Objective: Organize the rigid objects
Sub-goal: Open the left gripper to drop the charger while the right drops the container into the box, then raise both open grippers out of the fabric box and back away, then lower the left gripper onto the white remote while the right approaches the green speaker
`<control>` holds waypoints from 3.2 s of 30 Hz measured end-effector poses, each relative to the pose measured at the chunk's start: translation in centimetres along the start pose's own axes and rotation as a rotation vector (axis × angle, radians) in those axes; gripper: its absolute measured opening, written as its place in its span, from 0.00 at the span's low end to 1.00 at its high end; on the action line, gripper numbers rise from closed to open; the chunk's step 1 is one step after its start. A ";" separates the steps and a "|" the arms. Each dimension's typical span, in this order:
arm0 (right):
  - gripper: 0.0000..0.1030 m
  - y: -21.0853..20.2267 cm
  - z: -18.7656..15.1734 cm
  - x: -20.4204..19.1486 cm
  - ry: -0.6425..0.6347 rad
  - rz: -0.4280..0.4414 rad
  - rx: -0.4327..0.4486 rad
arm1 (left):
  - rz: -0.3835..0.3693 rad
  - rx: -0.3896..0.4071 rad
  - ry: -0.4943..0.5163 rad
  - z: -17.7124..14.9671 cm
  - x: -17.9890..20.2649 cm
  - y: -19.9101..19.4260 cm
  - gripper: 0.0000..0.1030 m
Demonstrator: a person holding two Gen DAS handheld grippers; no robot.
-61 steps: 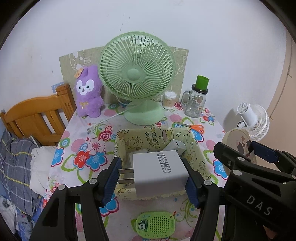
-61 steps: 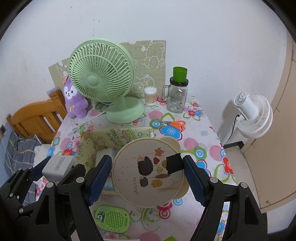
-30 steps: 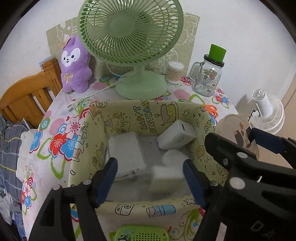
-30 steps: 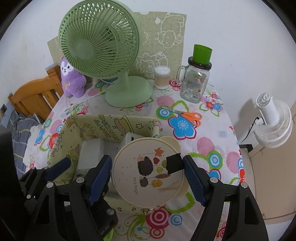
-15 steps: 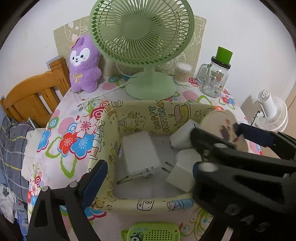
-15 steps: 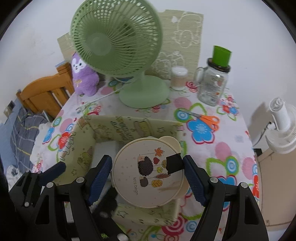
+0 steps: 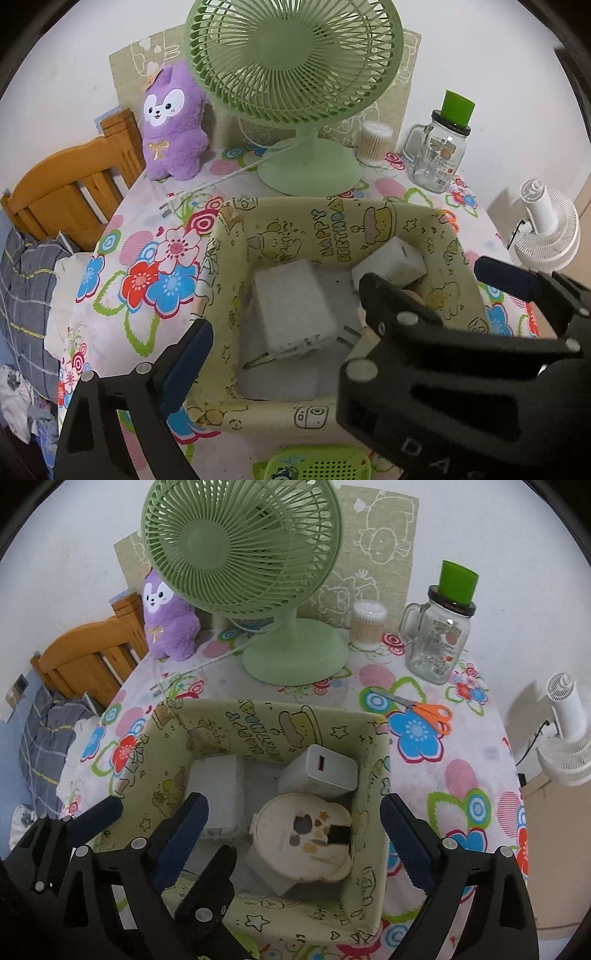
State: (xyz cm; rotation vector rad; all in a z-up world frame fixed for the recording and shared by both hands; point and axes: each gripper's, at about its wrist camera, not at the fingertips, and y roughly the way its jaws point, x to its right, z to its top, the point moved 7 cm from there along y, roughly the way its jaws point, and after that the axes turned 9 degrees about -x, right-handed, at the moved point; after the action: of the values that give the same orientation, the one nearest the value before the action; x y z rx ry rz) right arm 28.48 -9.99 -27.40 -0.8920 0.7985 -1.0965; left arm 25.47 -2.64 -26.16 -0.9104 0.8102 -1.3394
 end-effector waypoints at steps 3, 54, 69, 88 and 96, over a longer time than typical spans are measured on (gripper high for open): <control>0.93 -0.1 -0.4 0.3 0.025 0.005 -0.010 | -0.007 0.013 0.013 0.2 0.2 -0.4 0.95; 0.93 -13.1 -8.4 -2.6 0.138 -0.108 0.186 | -0.101 0.145 0.158 -5.6 -0.3 -11.1 1.00; 0.93 -13.6 -12.5 -2.5 0.174 -0.165 0.193 | -0.144 0.140 0.213 -8.9 -0.1 -10.7 1.00; 0.93 -10.1 -17.3 -1.6 0.188 -0.196 0.145 | -0.179 0.099 0.269 -13.1 -0.6 -6.5 1.00; 0.93 -7.9 -19.2 -1.4 0.204 -0.208 0.102 | -0.186 0.068 0.296 -14.8 -0.7 -4.1 1.00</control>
State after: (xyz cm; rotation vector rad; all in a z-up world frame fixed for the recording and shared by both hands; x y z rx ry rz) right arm 8.13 -14.08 -28.36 -0.7984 0.8210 -1.4161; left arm 10.37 -3.12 -28.97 -0.7574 0.9151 -1.6817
